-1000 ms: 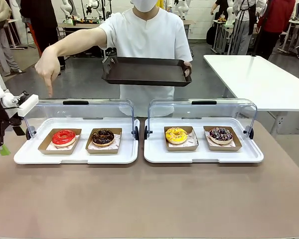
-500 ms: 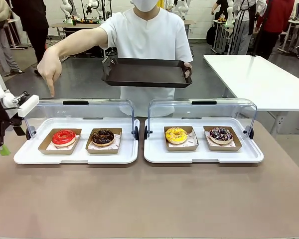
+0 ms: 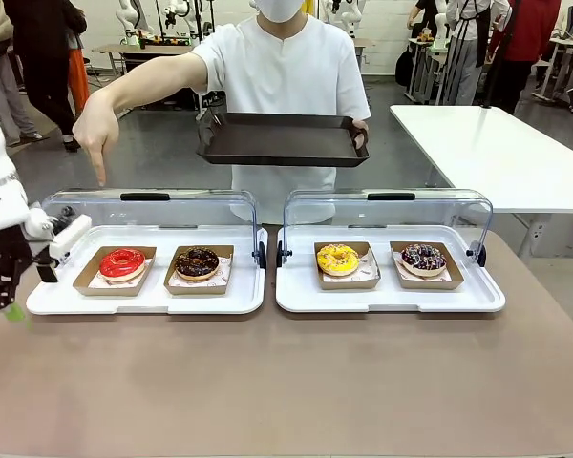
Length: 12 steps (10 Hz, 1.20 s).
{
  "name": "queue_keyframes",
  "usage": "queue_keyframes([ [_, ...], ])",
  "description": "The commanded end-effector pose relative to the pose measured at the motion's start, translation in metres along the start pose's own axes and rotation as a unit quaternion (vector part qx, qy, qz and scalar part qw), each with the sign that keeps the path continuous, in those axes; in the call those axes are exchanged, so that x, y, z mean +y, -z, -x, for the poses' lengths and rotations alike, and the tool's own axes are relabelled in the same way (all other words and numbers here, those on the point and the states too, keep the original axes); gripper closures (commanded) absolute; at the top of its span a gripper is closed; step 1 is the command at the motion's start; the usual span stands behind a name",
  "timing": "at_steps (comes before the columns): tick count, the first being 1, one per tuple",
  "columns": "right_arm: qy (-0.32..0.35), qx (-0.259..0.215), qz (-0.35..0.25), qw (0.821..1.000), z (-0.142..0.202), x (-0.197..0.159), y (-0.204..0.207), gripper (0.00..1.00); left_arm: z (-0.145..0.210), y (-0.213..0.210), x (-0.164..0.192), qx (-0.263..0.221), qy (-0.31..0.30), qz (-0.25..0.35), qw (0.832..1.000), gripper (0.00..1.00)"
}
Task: Provide the desired donut to the person.
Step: Pick up and lift the Paper togo box containing the Donut pointed at by the person.
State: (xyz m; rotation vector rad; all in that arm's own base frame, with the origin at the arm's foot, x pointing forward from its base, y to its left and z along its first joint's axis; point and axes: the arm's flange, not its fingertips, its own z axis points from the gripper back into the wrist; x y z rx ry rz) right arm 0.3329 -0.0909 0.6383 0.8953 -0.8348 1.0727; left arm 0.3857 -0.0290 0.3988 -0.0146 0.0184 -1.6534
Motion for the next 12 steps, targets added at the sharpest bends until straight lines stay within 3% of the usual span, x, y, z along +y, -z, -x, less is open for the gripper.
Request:
queue_keyframes([
  [1,0.000,-0.001,-0.005,1.000,0.000,-0.001,-0.001,0.00,-0.001,0.016,0.009,0.013,0.001,-0.021,1.000,0.00],
  [12,0.000,-0.001,-0.005,1.000,0.000,-0.001,-0.001,0.00,0.000,0.045,0.069,-0.008,-0.029,-0.076,0.997,0.00],
])
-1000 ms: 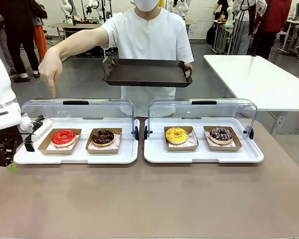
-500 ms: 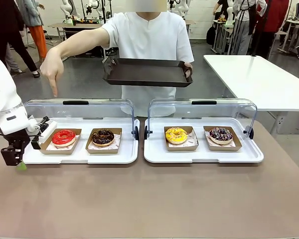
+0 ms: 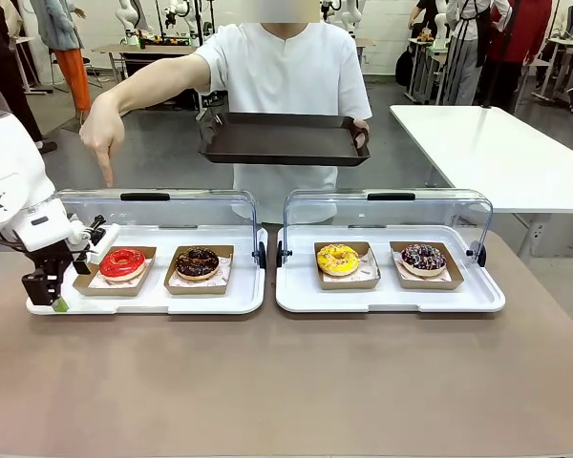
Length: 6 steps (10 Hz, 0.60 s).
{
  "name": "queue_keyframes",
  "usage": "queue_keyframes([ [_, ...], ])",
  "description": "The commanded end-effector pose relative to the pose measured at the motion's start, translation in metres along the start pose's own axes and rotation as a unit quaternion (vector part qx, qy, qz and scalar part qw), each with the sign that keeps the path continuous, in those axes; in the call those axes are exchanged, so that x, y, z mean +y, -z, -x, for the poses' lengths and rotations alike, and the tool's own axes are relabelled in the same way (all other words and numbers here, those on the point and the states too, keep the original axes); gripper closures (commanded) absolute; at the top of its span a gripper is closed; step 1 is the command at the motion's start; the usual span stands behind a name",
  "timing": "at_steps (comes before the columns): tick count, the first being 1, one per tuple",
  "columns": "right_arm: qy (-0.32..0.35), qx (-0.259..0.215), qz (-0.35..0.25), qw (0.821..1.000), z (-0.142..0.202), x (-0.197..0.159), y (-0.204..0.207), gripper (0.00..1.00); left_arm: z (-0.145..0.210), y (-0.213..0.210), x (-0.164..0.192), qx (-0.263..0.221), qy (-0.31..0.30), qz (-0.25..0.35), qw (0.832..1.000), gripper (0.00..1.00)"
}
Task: Provide the desired donut to the person.
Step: Pick up and lift the Paper togo box containing the Donut pointed at by the person.
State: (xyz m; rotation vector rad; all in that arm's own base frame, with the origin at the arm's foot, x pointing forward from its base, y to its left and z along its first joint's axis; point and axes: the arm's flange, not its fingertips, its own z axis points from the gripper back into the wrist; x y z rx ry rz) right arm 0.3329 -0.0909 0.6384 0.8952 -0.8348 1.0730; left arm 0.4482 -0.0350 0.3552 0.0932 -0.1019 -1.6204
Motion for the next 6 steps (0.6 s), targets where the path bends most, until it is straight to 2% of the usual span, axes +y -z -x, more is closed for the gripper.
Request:
queue_keyframes([
  [1,0.000,-0.001,-0.005,1.000,0.001,-0.001,-0.001,0.00,0.002,0.004,0.008,-0.010,-0.016,-0.006,1.000,0.00],
  [6,0.000,-0.001,-0.005,1.000,0.001,-0.001,-0.001,0.00,0.003,0.007,0.019,-0.018,-0.009,-0.018,1.000,0.00],
])
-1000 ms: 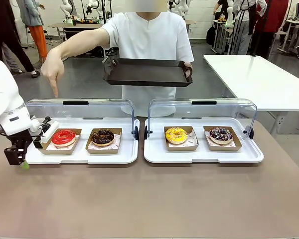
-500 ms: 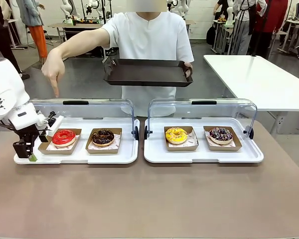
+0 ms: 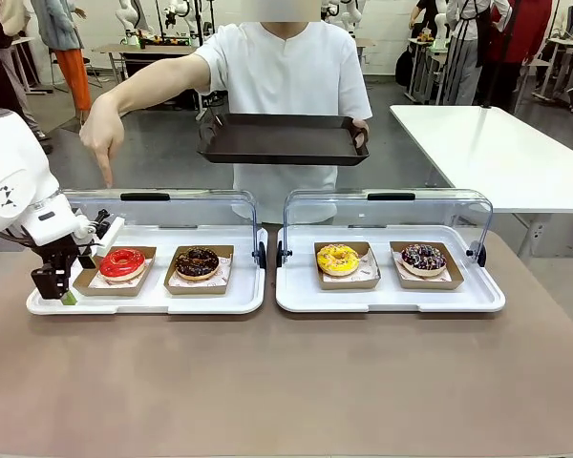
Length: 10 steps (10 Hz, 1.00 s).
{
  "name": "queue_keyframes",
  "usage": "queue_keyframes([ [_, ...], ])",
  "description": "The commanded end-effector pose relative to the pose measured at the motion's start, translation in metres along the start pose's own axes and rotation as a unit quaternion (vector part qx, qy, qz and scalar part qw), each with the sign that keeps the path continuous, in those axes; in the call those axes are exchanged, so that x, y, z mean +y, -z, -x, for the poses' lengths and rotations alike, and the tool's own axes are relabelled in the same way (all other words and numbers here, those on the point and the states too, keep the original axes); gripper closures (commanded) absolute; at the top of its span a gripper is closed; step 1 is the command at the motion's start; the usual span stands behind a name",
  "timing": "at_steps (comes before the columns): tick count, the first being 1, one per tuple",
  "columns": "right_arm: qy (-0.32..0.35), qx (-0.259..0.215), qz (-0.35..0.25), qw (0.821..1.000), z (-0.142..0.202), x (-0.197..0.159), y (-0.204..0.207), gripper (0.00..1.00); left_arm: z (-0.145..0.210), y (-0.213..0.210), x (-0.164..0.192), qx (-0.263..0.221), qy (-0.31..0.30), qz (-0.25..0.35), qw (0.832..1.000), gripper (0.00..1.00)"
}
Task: Provide the desired donut to the person.
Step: Pick up and lift the Paper togo box containing the Donut pointed at by the person.
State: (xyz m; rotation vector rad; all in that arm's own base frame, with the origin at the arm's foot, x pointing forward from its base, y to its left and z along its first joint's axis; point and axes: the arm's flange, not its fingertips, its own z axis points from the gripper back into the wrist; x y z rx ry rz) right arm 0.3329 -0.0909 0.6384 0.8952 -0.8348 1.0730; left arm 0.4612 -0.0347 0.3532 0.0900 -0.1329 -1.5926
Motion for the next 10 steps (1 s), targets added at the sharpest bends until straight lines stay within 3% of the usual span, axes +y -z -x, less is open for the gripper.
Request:
queue_keyframes([
  [1,0.000,-0.001,-0.005,1.000,0.001,-0.001,-0.001,0.00,0.001,0.004,0.009,-0.010,0.004,-0.008,1.000,0.00],
  [10,0.000,-0.001,-0.005,1.000,0.001,-0.001,-0.001,0.00,0.016,0.018,0.016,-0.013,-0.024,0.016,0.999,0.00],
])
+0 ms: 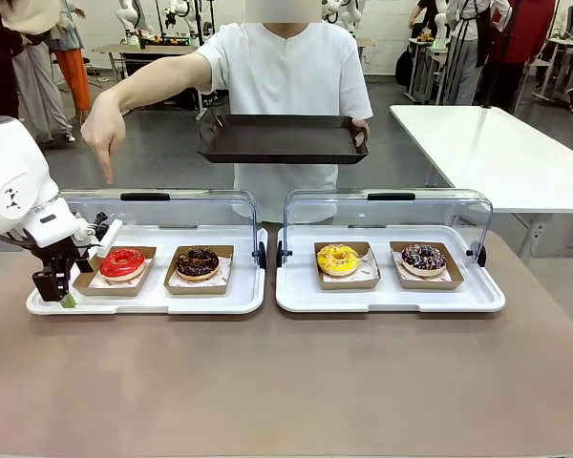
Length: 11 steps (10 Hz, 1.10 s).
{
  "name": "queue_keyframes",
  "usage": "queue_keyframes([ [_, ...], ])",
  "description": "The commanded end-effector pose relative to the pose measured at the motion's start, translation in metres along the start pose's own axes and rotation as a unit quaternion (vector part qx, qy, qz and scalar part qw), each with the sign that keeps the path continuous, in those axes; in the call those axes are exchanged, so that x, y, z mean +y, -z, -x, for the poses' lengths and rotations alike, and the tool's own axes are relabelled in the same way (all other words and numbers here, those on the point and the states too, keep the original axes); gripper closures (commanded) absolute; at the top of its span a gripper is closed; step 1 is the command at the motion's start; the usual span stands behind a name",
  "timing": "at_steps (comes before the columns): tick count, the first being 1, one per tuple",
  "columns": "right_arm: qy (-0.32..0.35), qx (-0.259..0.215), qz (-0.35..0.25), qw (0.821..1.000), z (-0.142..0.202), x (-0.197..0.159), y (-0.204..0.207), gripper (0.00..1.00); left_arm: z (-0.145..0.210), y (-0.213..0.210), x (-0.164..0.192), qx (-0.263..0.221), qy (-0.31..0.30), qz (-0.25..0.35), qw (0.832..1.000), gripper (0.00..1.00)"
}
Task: Provide the desired donut to the person.
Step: Pick up and lift the Paper togo box containing the Donut pointed at by the person.
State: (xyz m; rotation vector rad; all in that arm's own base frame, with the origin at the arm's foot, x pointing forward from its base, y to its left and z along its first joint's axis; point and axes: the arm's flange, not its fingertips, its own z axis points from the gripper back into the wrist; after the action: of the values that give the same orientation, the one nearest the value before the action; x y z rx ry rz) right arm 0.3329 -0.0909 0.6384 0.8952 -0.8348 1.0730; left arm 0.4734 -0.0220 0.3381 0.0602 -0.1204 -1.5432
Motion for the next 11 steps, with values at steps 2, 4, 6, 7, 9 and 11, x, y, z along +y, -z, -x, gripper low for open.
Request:
queue_keyframes([
  [2,0.000,-0.001,-0.005,1.000,0.0006,-0.0007,-0.0011,0.00,0.0039,0.0042,0.0077,-0.011,-0.002,0.005,1.000,0.00],
  [4,0.000,-0.001,-0.005,1.000,0.0006,-0.0007,-0.0011,0.00,0.0022,0.0045,0.0073,-0.015,0.006,0.000,1.000,0.34],
  [6,0.000,-0.001,-0.005,1.000,0.0006,-0.0007,-0.0011,0.00,0.0037,0.0043,0.0081,-0.016,0.006,0.003,1.000,0.81],
  [7,0.000,-0.001,-0.005,1.000,0.0006,-0.0007,-0.0011,0.00,0.0036,0.0041,0.0080,-0.017,0.006,0.002,1.000,1.00],
  [9,0.000,-0.001,-0.005,1.000,0.0006,-0.0007,-0.0011,0.00,0.0045,0.0024,0.0085,-0.019,0.001,0.001,1.000,1.00],
  [11,0.000,-0.001,-0.005,1.000,0.0006,-0.0007,-0.0011,0.00,0.0043,0.0032,0.0085,-0.019,-0.006,0.006,1.000,1.00],
])
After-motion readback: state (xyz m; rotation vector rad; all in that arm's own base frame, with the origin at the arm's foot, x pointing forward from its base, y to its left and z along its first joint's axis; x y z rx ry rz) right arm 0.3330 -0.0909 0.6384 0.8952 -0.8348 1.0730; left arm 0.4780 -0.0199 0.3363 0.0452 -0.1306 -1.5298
